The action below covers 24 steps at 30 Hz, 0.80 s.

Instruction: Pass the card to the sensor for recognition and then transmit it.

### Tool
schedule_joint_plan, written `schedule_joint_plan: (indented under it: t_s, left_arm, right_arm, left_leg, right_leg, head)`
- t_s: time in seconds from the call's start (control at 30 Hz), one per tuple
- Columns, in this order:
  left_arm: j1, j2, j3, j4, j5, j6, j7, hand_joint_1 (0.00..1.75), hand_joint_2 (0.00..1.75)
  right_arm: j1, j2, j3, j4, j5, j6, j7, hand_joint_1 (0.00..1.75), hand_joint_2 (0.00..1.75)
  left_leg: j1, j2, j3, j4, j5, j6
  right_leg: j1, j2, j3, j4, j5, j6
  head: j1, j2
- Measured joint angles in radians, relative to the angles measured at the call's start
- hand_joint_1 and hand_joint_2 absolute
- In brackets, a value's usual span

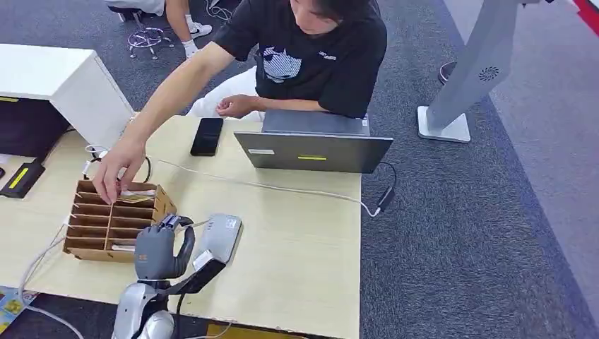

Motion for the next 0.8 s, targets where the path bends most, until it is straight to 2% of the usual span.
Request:
schedule_joint_plan:
  t_s: [0.47, 0.8]
  left_arm:
    - [0.003, -0.015, -0.026, 0.071, 0.018, -0.018, -0.017, 1.75, 1.75]
    - [0.021, -0.014, -0.031, 0.085, -0.002, -0.028, 0.028, 1.75, 1.75]
  right_arm:
    - [-0.002, 0.007, 0.000, 0.000, 0.013, -0.004, -0.006, 0.00, 1.75]
    - [-0.002, 0.007, 0.000, 0.000, 0.014, -0.009, -0.010, 0.00, 1.75]
  left_leg:
    - [0.000, 0.000, 0.000, 0.000, -0.001, 0.000]
    - [0.000, 0.000, 0.000, 0.000, -0.001, 0.000]
  right_leg:
    - [0.000, 0.000, 0.000, 0.000, 0.000, 0.000]
    - [0.000, 0.000, 0.000, 0.000, 0.000, 0.000]
  head:
    - [0.000, 0.000]
    - [0.000, 0.000]
